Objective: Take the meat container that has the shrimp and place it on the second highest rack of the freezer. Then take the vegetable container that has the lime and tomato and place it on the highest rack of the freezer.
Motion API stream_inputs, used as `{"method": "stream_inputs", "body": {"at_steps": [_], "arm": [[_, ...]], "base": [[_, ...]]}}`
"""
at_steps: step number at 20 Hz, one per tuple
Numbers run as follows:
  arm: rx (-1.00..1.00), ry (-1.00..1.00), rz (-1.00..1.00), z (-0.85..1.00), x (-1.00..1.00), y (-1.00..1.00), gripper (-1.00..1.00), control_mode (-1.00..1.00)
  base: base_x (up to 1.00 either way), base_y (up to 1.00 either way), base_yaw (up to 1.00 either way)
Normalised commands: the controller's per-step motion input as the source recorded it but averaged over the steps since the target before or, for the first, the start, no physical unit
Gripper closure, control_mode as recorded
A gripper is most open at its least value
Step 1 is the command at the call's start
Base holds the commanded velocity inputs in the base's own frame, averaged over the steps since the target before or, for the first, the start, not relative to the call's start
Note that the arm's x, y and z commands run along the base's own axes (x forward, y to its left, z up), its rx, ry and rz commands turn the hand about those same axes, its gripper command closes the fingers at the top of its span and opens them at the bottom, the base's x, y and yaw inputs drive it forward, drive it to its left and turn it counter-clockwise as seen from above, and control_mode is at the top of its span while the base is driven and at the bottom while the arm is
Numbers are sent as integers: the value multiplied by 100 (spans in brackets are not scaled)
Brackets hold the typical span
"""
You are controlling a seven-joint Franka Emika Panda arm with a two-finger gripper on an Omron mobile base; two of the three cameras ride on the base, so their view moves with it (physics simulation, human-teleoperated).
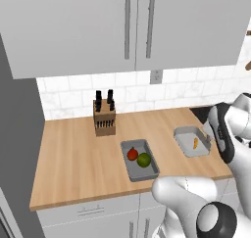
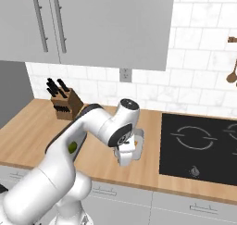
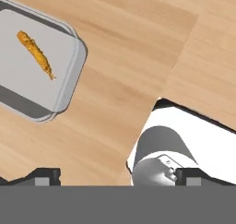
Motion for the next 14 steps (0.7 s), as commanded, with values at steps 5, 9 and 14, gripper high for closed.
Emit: {"method": "stream_inputs", "body": {"at_steps": [5, 9, 14], "arm": [[2, 4, -1, -26, 48, 0, -100, -100], [5, 4, -1, -21, 39, 0, -100, -100], [7, 5, -1, -32, 35, 0, -100, -100]], "base": [[0, 0, 0], [0, 0, 0], [0, 0, 0]]}}
